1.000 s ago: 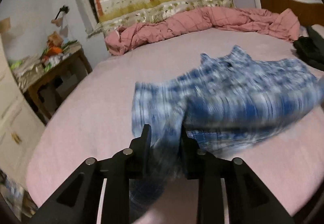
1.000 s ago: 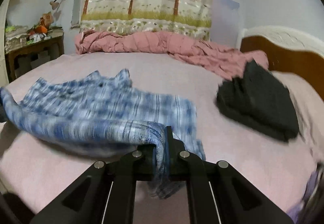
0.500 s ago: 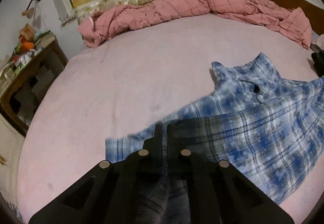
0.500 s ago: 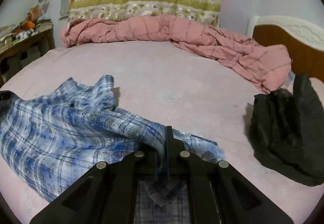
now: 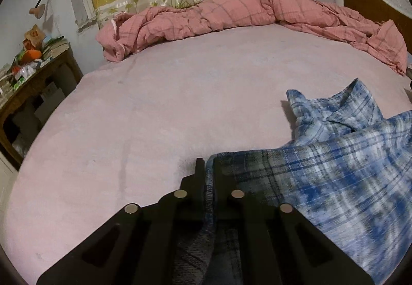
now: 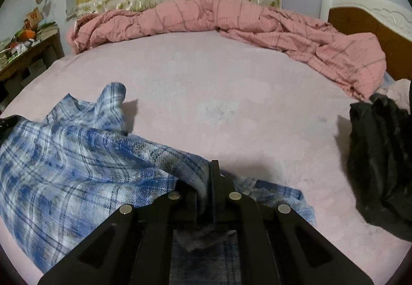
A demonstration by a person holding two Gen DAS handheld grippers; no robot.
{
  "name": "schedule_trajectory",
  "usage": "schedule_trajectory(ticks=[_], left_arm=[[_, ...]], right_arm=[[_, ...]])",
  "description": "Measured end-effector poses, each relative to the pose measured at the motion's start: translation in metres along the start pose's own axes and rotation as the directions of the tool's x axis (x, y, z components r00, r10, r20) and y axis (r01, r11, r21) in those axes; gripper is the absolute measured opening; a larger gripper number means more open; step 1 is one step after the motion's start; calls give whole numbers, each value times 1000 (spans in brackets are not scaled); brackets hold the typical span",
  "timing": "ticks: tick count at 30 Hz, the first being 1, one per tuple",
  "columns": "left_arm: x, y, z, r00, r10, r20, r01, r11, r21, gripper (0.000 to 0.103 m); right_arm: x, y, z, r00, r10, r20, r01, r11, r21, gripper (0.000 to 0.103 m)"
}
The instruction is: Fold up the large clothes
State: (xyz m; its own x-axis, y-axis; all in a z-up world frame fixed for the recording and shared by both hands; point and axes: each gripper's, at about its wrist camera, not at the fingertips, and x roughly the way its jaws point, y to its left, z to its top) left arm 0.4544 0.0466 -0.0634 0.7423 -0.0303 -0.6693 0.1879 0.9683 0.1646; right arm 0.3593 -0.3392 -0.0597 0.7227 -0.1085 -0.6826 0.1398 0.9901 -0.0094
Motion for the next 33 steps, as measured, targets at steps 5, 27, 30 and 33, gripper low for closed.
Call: schedule_trajectory(ticks=[5, 27, 30, 33], left_arm=[[-30, 15, -13, 994, 6, 109, 6, 994, -111, 72], [-104, 79, -135, 981, -182, 66, 193, 898, -395, 7], [-129, 81, -133, 977, -135, 163, 189, 906, -380, 7], [-122, 78, -131, 986, -109, 125, 147, 924, -352, 8]], right_arm=[[-24, -12, -5, 994, -55, 98, 48, 997, 68, 74], [-49, -88, -72, 975, 210, 66, -220, 909, 353, 9], [-62, -88, -70, 975, 176, 135, -212, 919, 333, 8], [-58, -86, -69, 983, 151, 99, -176, 926, 335, 8]])
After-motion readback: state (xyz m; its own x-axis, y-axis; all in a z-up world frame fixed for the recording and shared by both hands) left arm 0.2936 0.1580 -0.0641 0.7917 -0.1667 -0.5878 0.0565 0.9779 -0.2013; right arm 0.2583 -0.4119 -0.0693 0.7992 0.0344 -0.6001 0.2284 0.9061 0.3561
